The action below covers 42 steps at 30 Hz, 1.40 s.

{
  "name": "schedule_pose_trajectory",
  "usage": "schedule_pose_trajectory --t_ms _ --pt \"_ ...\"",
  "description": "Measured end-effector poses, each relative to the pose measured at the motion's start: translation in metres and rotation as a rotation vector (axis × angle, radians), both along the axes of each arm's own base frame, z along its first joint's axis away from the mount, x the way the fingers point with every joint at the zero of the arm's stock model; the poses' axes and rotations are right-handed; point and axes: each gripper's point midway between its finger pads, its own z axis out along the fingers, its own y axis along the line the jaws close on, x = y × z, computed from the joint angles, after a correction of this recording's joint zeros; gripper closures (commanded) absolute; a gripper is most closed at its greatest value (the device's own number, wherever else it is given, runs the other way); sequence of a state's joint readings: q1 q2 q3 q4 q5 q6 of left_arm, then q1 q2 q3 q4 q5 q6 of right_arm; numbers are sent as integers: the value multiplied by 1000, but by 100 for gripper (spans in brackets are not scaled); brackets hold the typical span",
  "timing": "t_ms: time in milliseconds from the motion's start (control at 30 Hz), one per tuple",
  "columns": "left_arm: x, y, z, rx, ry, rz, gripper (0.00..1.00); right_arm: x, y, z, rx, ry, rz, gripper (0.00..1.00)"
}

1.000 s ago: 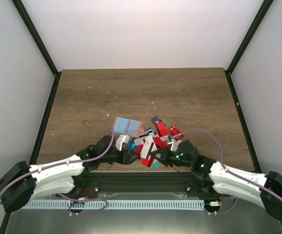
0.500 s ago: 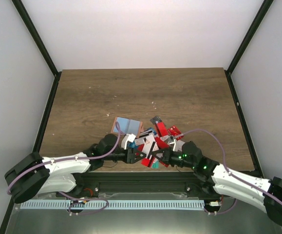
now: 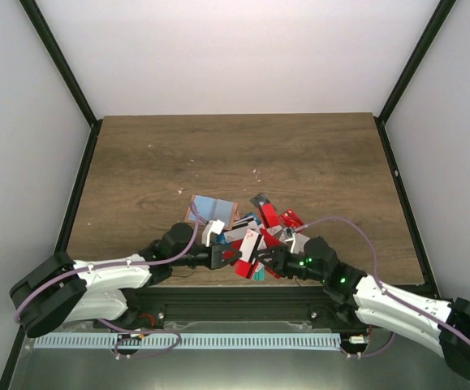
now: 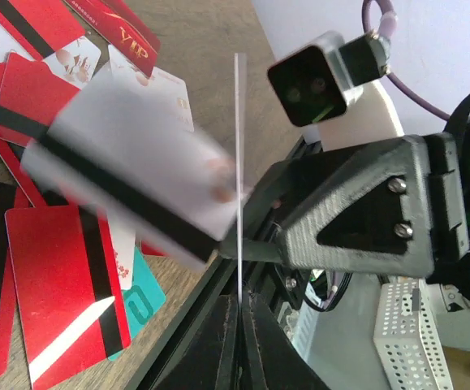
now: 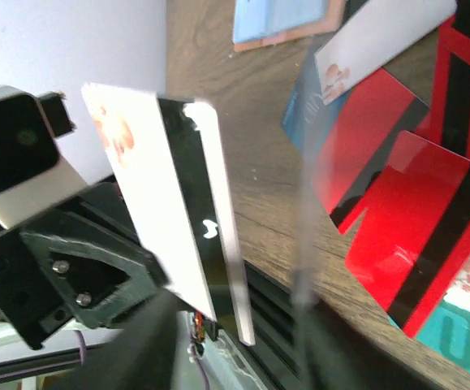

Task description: Put the credit cards into the card holder

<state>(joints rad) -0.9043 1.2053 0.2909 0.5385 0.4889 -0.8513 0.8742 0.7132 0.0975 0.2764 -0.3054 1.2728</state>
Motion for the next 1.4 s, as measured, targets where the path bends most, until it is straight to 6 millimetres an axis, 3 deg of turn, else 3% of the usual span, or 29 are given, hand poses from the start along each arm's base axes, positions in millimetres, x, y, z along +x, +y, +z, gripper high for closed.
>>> schedule_pose_trajectory --t_ms 133,267,533,767,1000,1133,1400 --pt "2 0 4 -15 -2 5 96 -1 -5 -12 -56 25 -12 19" --pt "9 5 11 -33 -15 33 96 0 -15 -23 -128 25 -34 19" --pt "17 13 29 -86 -32 59 96 9 -17 2 -106 -145 -27 37" --pt "10 14 45 -133 -37 22 96 32 -12 45 -28 -288 -21 50" --pt "7 13 53 -155 -38 -8 96 38 0 69 32 -357 41 72" --pt "7 13 56 -161 -40 -11 96 37 6 75 53 -377 76 84" --pt "13 16 57 -165 -31 2 94 38 14 71 66 -370 114 99"
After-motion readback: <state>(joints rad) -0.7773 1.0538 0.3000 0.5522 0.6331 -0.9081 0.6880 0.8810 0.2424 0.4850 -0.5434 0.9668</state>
